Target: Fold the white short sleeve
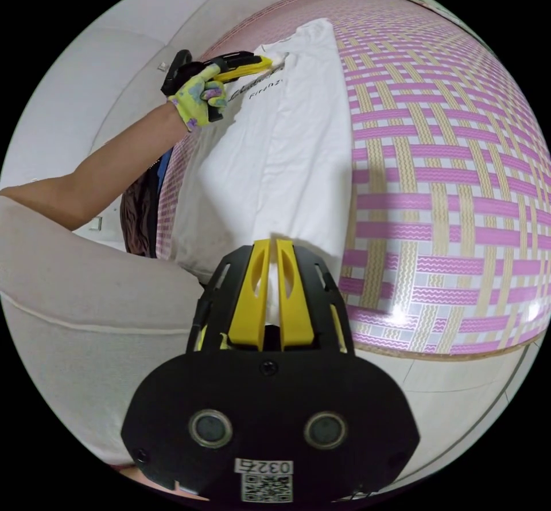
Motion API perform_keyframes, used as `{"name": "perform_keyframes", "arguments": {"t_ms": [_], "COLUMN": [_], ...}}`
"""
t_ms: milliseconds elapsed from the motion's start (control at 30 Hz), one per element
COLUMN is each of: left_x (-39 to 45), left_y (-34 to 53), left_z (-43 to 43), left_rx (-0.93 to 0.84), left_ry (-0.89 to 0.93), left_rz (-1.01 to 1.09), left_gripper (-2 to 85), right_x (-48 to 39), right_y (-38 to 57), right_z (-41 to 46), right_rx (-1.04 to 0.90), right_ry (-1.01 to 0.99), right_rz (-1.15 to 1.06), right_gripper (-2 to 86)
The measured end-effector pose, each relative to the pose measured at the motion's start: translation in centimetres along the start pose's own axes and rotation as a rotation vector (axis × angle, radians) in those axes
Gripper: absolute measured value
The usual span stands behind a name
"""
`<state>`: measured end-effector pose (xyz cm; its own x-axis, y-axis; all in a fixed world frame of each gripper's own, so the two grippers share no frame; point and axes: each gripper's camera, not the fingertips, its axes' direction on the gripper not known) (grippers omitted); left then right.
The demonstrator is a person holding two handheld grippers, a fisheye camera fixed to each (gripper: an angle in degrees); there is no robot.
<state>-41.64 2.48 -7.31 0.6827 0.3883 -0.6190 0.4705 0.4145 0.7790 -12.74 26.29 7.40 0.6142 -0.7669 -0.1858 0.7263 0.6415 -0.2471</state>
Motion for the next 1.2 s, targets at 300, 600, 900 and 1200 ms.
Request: {"name": "perform_keyframes", "arguments": {"t_ms": [300, 600, 900, 1200], "left_x": [-3.1, 9.9, 16.9, 20.3], "left_y": [3.3, 5.5, 12.7, 15.8], "left_z": [-4.3, 0.0, 5.3, 1.8], "left_rx": [-0.044, -0.235, -0.442, -0.523], "left_ry": [0.069, 0.203, 0.175, 0.286], "left_rz": [-0.249, 0.139, 0.292, 0.404], "left_gripper": [-0.9, -0.9, -0.9, -0.9], "right_x": [-0.2, -1.0, -2.2, -7.9], "right_y": [-0.4, 0.4, 1.7, 1.4], "right_z": [0.1, -1.2, 0.3, 2.6], "right_rx": [-0.008, 0.061, -0.042, -0.074], "right_ry": [-0.030, 0.069, 0.204, 0.170], "right_rz": [0.008, 0.048, 0.012, -0.134], "right_gripper": [4.6, 4.7, -0.3, 0.1]}}
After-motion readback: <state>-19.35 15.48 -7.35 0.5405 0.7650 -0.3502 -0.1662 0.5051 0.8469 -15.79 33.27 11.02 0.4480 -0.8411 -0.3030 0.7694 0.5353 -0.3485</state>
